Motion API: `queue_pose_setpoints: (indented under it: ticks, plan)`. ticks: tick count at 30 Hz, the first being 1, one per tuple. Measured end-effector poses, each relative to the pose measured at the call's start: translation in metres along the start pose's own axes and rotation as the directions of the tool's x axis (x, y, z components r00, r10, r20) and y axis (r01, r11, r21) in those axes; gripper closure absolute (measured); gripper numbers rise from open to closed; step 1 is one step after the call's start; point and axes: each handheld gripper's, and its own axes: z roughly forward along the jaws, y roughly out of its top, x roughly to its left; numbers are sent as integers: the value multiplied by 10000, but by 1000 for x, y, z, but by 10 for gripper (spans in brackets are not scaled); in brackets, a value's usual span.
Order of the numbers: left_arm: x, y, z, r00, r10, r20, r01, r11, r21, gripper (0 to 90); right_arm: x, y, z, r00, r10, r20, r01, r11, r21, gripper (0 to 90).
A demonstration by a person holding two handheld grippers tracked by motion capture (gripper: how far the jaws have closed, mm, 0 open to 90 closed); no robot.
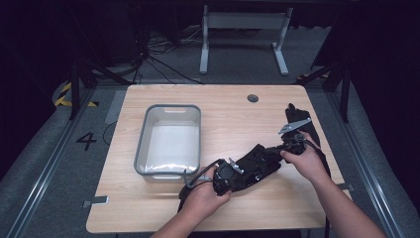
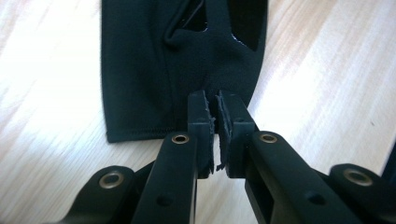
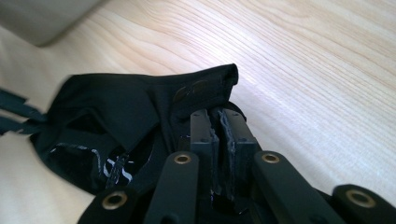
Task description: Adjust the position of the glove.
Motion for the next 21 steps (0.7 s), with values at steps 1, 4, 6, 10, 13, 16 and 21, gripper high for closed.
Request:
queue_pose_setpoints:
  ticks: [1,4,6,10,13,16,21]
  plan:
    - [-1,-2,-4,10000,77,-16,-77,10000,-46,843,3,-2,-5,10000,26,-96,-28,9999,-128,843]
    - [-1,-5,-13,9990,444,-7,-444,9989,-128,841,14,-8,-18,9997,31,-223,-39,9993,-359,841]
    - [-1,-7,-17,9965,798,-261,-802,9967,-146,840,22,-13,-25,9998,15,-198,-25,9987,-501,841]
    - [0,-10,-20,9949,1001,-137,-1000,9950,77,837,38,-30,-35,9994,203,-289,-229,9956,-909,840]
    - [2,-9,-21,9930,1168,166,-1174,9924,383,832,46,-39,-36,9992,378,-155,-391,9941,-1012,839]
    - [3,-9,-22,9868,1570,392,-1591,9857,556,828,51,-45,-35,9989,453,-128,-463,9942,-973,838]
    - [6,-13,-20,9761,1985,889,-2083,9708,1190,817,66,-58,-27,9982,576,-135,-582,9970,-518,829]
